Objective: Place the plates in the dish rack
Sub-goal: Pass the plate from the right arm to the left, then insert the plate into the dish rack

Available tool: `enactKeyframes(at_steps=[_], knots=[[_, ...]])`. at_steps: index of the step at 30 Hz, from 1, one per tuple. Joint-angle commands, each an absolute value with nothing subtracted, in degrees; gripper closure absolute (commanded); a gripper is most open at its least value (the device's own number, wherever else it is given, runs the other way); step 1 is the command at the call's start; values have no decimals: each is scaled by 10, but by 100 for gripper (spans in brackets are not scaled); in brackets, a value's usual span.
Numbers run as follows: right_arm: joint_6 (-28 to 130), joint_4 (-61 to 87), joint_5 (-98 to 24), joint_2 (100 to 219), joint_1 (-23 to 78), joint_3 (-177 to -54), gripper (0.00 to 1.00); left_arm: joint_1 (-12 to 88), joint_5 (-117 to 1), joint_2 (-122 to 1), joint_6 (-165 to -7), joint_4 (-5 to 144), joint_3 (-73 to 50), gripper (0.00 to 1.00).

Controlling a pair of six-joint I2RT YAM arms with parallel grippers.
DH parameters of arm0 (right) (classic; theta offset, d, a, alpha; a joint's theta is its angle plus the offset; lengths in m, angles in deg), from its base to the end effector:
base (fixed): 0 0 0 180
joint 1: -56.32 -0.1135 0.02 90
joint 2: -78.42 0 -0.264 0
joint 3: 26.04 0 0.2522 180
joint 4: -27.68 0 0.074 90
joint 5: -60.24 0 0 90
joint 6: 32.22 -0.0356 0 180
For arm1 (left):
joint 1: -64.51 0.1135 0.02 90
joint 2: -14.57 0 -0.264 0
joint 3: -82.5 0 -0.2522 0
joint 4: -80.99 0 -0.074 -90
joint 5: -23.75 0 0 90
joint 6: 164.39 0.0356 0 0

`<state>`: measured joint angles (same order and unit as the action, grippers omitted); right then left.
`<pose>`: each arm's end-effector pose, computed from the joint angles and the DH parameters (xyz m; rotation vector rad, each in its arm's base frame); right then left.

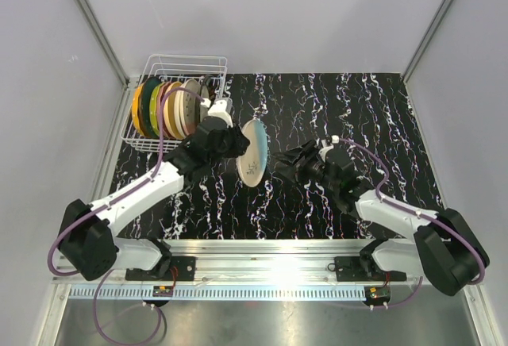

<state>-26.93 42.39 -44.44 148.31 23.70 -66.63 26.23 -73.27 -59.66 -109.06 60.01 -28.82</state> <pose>0.2092 0.1446 0.2107 0.7551 2.0349 1.5708 0.2359 -0.1806 0.2943 -0.0135 2.0975 -0.6672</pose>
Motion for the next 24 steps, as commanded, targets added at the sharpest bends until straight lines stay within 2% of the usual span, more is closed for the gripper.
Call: enactKeyframes(at_steps=[1,7,14,24], knots=[[-243,405,-444,1450,237,-685,33,265,-779,-559,-983,607,-205,100],[-213,355,-429,1422,237,-691,33,265,-815,-566,-854,541,-155,100],[-191,328,-431,1420,237,-691,34,265,-828,-605,-751,481,-43,100],[-138,237,-408,1377,238,-719,34,270,-986,-700,-653,435,114,100]])
